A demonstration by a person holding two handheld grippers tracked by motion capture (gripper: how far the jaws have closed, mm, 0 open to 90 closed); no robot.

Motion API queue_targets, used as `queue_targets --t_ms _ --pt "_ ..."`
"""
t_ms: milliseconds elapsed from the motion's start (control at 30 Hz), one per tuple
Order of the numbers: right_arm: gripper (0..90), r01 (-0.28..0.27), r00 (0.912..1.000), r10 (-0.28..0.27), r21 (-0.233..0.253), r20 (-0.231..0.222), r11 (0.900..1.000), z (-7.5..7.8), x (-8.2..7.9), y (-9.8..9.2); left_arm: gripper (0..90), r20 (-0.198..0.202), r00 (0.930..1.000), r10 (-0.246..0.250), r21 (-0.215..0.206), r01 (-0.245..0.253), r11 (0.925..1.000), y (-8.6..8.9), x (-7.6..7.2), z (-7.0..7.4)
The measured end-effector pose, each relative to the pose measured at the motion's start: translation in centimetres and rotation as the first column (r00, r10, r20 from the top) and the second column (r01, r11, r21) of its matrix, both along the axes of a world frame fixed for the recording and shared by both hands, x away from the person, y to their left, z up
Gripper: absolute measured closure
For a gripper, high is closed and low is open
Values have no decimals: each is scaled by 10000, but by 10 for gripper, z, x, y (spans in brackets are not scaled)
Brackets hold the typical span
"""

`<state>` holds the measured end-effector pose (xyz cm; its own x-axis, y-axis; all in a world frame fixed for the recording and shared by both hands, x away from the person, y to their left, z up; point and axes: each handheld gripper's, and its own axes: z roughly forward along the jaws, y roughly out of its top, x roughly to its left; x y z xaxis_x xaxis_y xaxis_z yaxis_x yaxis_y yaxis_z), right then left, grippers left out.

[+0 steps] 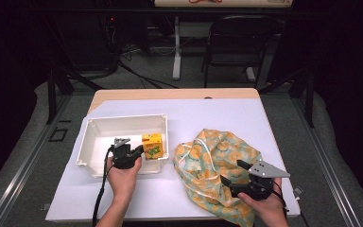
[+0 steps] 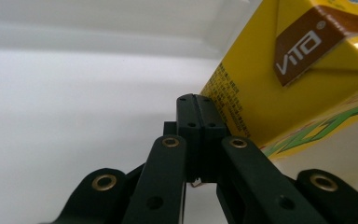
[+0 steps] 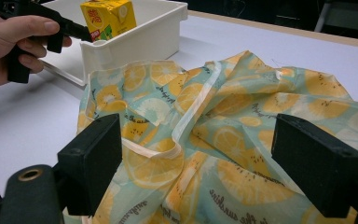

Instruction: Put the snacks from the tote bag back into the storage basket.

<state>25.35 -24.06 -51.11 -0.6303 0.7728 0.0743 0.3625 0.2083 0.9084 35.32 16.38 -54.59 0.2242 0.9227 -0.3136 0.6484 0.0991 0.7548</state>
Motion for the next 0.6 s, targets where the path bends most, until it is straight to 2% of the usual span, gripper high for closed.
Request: queue_targets --t_ms 300,400,467,533,600 --pt "154 -32 10000 32 -61 -9 10000 0 0 1 900 10 10000 -15 82 14 10000 -6 3 0" --pt "154 -28 10000 28 -71 -20 10000 0 0 1 900 49 10000 -56 302 55 9995 -6 2 0" --pt "153 -20 10000 19 -79 -34 10000 0 0 1 838 131 9999 80 563 -87 9984 -5 0 0" --pt "153 4 10000 -4 -76 -35 10000 0 0 1 742 191 9998 78 448 -87 9990 -1 -1 0" --pt "153 19 10000 -19 -71 1 10000 -1 0 0 650 316 9995 -32 537 15 9986 4 -4 1"
